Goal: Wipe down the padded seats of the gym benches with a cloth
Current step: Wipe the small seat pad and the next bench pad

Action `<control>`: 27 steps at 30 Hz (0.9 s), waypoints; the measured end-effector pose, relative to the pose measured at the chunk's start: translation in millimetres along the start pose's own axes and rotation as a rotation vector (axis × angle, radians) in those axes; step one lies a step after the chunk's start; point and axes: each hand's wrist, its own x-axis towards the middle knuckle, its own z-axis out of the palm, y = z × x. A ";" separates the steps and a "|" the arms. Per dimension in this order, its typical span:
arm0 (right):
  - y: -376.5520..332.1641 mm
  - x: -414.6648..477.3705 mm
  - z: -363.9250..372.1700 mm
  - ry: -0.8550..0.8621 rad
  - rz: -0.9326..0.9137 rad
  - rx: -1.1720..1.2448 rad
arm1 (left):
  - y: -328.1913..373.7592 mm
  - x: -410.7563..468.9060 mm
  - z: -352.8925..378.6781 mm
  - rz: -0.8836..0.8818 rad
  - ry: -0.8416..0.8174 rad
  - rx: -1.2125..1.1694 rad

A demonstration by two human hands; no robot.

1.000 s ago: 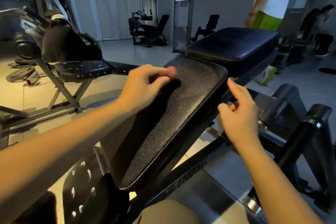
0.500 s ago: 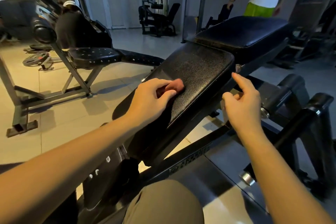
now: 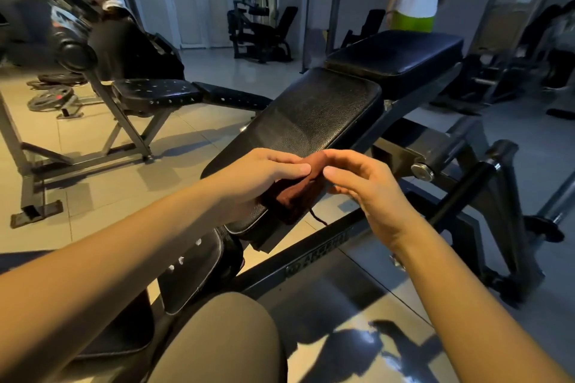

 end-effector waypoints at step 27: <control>18.3 -92.6 85.1 -0.245 0.286 0.184 | -70.1 -132.5 3.0 -0.234 0.041 -0.060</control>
